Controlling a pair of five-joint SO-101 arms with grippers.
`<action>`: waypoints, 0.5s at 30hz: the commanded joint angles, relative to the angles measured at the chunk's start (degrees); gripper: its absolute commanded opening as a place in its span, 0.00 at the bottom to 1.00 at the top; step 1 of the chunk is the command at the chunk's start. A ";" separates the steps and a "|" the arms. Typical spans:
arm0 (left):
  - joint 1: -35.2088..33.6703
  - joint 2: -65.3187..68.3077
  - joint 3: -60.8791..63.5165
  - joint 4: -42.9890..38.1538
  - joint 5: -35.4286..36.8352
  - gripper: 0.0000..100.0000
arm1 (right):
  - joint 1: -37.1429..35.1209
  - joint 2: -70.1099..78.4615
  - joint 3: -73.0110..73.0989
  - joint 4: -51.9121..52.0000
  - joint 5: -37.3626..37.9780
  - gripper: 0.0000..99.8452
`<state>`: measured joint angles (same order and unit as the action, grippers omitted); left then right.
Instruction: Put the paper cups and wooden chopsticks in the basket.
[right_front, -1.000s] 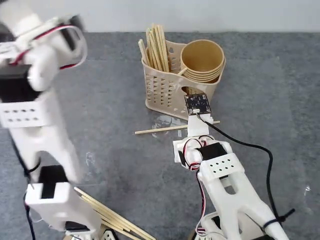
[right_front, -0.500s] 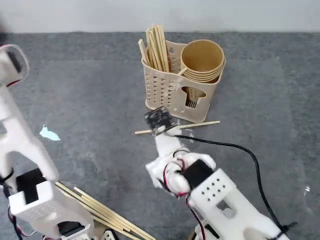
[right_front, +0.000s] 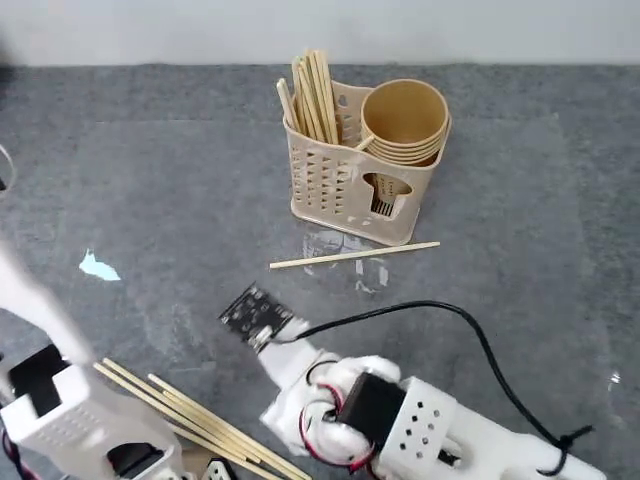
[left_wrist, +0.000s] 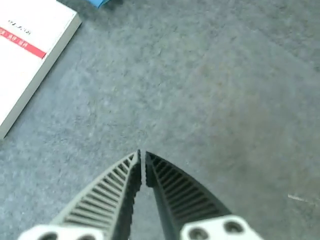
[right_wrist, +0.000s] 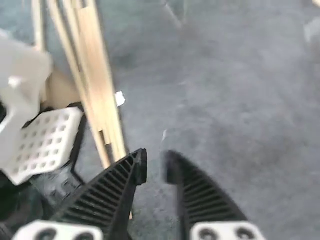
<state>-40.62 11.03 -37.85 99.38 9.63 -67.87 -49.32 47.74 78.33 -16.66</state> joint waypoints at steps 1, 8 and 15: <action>-2.90 -2.81 -0.31 0.97 -0.35 0.01 | -4.26 4.18 -1.93 -0.04 -0.70 0.24; -9.76 -2.64 4.70 -5.27 0.00 0.01 | -15.25 19.82 -1.93 -10.07 -3.34 0.25; -16.26 -2.64 14.55 -15.56 0.00 0.01 | -17.98 31.25 -2.02 -21.58 -3.34 0.25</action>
<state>-54.59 11.03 -24.57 88.13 9.80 -85.10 -20.40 47.74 60.92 -19.47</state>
